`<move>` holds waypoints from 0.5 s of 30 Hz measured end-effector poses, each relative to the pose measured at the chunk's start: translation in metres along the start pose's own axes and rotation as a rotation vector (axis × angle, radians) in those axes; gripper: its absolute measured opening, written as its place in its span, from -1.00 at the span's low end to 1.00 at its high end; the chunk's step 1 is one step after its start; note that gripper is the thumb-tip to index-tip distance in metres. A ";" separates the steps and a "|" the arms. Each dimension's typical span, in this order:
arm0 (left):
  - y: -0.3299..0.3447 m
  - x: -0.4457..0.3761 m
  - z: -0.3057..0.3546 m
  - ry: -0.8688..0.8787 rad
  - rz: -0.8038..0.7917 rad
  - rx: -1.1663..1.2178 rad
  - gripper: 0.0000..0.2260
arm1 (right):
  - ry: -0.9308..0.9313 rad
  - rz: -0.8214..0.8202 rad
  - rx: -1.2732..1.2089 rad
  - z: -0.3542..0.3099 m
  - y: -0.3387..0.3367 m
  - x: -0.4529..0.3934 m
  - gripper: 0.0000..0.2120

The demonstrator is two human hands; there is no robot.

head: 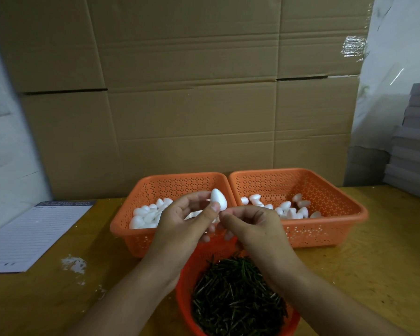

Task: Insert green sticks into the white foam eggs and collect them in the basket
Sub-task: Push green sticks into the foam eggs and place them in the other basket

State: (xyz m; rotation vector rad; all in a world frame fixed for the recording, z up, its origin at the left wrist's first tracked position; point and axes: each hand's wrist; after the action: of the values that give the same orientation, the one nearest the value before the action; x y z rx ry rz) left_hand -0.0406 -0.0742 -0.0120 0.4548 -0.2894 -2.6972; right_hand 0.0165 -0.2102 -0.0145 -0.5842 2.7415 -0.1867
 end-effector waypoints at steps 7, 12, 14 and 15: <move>-0.056 -0.033 0.008 0.218 0.088 -0.672 -0.92 | 0.023 0.101 0.217 -0.004 -0.040 -0.023 -0.78; -0.071 -0.031 0.004 0.014 -0.069 -1.230 -0.70 | 0.045 0.242 0.637 0.012 -0.076 -0.044 -0.70; -0.070 -0.029 0.004 -0.028 -0.095 -1.301 -0.61 | 0.077 0.249 0.718 0.019 -0.081 -0.046 -0.66; -0.069 -0.028 0.004 -0.033 -0.103 -1.326 -0.57 | 0.084 0.254 0.738 0.021 -0.081 -0.047 -0.64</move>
State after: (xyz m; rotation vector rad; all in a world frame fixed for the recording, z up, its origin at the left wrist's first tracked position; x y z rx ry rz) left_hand -0.0414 0.0004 -0.0183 -0.0041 1.4359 -2.3195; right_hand 0.0946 -0.2656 -0.0050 -0.0232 2.5162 -1.1061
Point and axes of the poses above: each hand's wrist, its own x-axis away from the middle knuckle, its own y-axis out of the palm, z = x × y, and after that the axes turned 11 degrees about x, right-handed
